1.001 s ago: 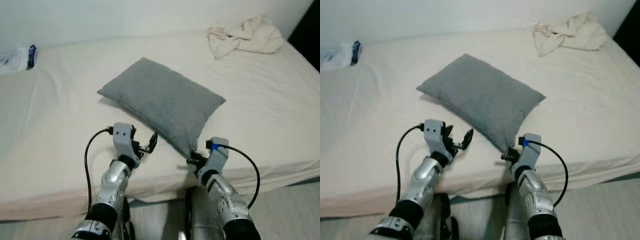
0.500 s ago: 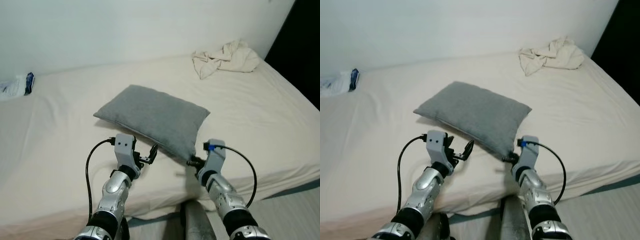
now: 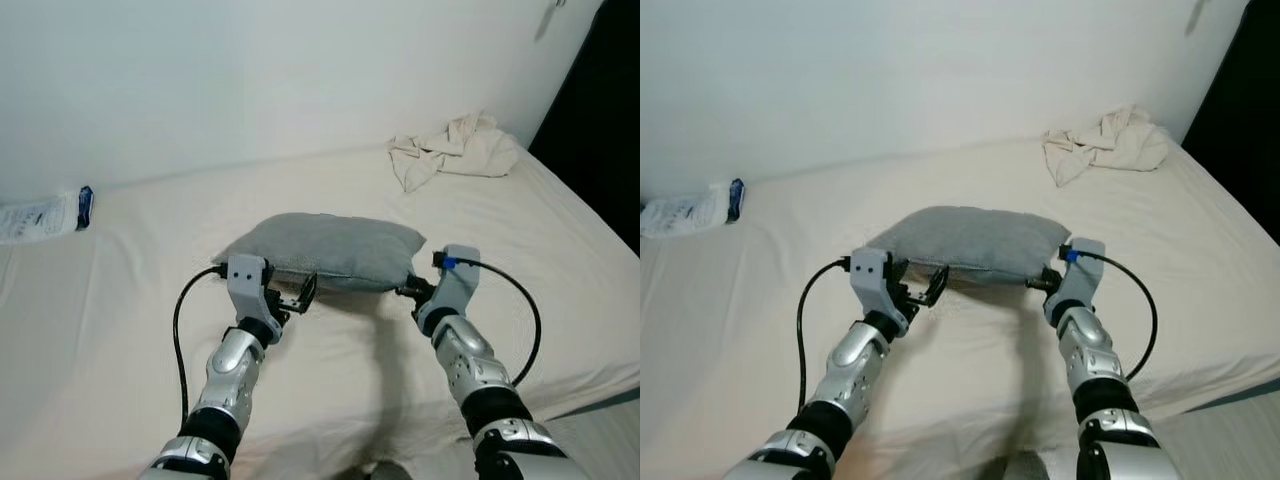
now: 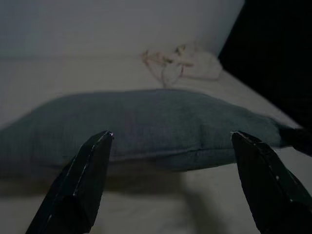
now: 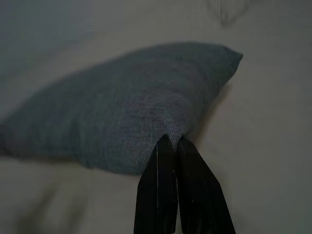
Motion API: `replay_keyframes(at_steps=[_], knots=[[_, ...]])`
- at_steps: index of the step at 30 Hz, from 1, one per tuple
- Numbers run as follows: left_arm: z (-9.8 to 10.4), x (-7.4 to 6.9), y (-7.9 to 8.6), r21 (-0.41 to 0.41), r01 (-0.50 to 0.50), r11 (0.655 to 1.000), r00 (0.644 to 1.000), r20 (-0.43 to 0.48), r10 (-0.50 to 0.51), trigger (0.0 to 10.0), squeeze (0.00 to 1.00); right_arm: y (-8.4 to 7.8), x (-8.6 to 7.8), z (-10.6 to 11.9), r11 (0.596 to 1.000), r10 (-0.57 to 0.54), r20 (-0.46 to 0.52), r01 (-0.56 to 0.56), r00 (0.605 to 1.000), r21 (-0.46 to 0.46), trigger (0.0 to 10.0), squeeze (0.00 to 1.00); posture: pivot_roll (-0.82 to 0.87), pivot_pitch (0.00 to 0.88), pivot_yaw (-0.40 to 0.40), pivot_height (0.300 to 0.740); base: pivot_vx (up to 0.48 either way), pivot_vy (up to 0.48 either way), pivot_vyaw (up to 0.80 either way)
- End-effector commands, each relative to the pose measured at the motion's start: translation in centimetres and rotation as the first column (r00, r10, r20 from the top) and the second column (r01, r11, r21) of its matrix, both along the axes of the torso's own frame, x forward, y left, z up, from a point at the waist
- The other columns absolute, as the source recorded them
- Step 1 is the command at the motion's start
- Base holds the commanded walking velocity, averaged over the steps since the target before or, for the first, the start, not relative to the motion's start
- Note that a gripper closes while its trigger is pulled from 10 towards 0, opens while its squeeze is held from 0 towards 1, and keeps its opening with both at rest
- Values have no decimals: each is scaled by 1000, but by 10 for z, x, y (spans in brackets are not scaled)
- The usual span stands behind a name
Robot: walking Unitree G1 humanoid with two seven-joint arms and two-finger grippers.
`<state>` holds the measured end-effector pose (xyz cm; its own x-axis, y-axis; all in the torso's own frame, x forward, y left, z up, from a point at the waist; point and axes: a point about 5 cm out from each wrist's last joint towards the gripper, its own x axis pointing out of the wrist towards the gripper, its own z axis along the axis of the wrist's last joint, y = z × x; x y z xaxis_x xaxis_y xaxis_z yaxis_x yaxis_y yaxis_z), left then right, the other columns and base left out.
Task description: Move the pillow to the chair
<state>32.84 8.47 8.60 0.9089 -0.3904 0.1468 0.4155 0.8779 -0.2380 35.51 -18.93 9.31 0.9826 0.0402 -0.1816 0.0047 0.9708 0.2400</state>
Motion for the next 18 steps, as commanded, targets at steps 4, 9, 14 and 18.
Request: replay_keyframes(at_steps=[4, 9, 14, 18], knots=[[-7, -2, -1, -26, 0, 1000, 999, -40, -1, 10000, 0, 12, 14, 41, 994, 108, 183, -105, 977, -26, 0, 0, -267, 34, 44, 740, 0, 0, 0], [-5, 0, 1, -38, -12, 999, 999, -36, 10, 10000, 0, 16, 18, 52, 991, 133, 220, -132, 966, -21, 0, 0, -265, 32, 38, 740, 0, 0, 0], [3, 7, 14, -54, -56, 997, 998, -14, 55, 10000, 0, 14, 28, 82, 991, 136, 296, -135, 945, -22, 0, 0, -257, 28, 34, 740, 0, 0, 0], [8, 10, 15, -61, -54, 997, 999, 0, 54, 10000, 0, 9, 32, 99, 992, 128, 341, -121, 931, -42, 0, 0, -257, 28, 37, 740, 0, 0, 0]])
